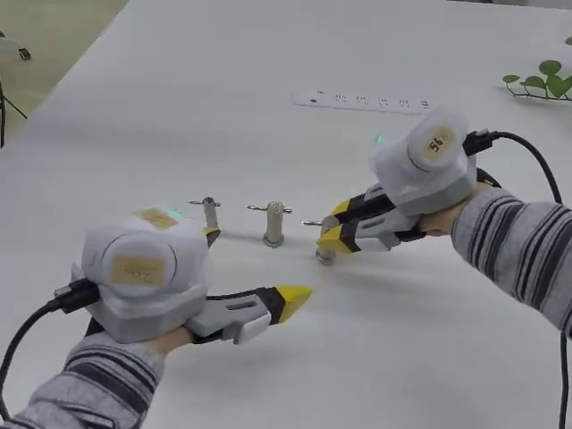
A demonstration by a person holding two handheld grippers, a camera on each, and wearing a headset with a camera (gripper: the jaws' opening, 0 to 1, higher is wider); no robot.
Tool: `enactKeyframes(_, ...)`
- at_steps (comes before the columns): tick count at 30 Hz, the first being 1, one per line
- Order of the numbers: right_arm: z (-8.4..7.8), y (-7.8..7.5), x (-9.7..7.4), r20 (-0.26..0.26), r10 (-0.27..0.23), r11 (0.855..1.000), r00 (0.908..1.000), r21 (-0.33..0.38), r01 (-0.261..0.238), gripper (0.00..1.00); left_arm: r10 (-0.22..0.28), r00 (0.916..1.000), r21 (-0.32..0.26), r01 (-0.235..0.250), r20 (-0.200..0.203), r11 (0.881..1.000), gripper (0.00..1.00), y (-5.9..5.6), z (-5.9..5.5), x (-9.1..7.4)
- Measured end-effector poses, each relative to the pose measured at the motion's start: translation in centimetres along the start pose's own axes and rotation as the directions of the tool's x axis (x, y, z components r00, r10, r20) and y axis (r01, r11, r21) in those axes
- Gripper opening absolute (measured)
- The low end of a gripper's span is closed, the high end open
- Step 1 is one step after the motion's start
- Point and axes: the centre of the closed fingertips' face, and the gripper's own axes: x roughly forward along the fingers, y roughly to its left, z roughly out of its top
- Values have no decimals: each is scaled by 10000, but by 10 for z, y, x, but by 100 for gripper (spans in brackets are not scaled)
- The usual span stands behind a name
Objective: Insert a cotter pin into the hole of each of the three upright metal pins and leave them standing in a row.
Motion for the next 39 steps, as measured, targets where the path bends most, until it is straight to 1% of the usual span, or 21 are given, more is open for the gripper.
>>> enactKeyframes(1,0,-2,0,-28,-7,10000,10000,12,7,8,86,10000,-6,-86,-4,10000,80,3,0,-1)
enactKeyframes(2,0,-7,1,-57,-10,10000,10000,6,10,8,250,9997,32,-250,-3,9997,81,8,1,-2)
enactKeyframes(4,0,-11,1,-109,-11,10000,9999,-49,10,8,451,9990,84,-451,39,9989,81,15,3,-5)
enactKeyframes(9,-1,-18,3,-222,59,10000,9997,-31,-59,8,697,9975,-17,-697,106,9976,85,30,5,-10)
enactKeyframes(12,-1,-19,4,-278,57,10000,9996,-35,-58,8,804,9967,-42,-804,106,9968,88,37,6,-12)
enactKeyframes(13,-1,-20,5,-283,50,10000,9996,-11,-50,8,838,9964,-67,-837,164,9965,89,39,7,-13)
enactKeyframes(18,-4,-21,6,-369,102,9999,9993,14,-102,8,990,9948,-154,-987,235,9950,92,45,8,-15)
enactKeyframes(25,-6,-20,6,-410,160,9999,9990,65,-157,8,1118,9933,-211,-1113,277,9936,96,49,9,-15)
enactKeyframes(31,-9,-21,4,-438,196,9998,9988,104,-192,9,1109,9932,-268,-1101,343,9936,99,50,9,-15)
enactKeyframes(34,-12,-23,4,-427,290,9996,9987,-41,-292,9,1099,9933,-337,-1087,349,9935,99,51,9,-15)
enactKeyframes(37,-12,-24,4,-361,351,9993,9987,-112,-355,9,1077,9913,-631,-1030,759,9927,99,51,15,-14)
enactKeyframes(39,-12,-25,5,-310,363,9993,9989,-28,-364,9,1054,9906,-659,-998,877,9928,99,50,17,-15)
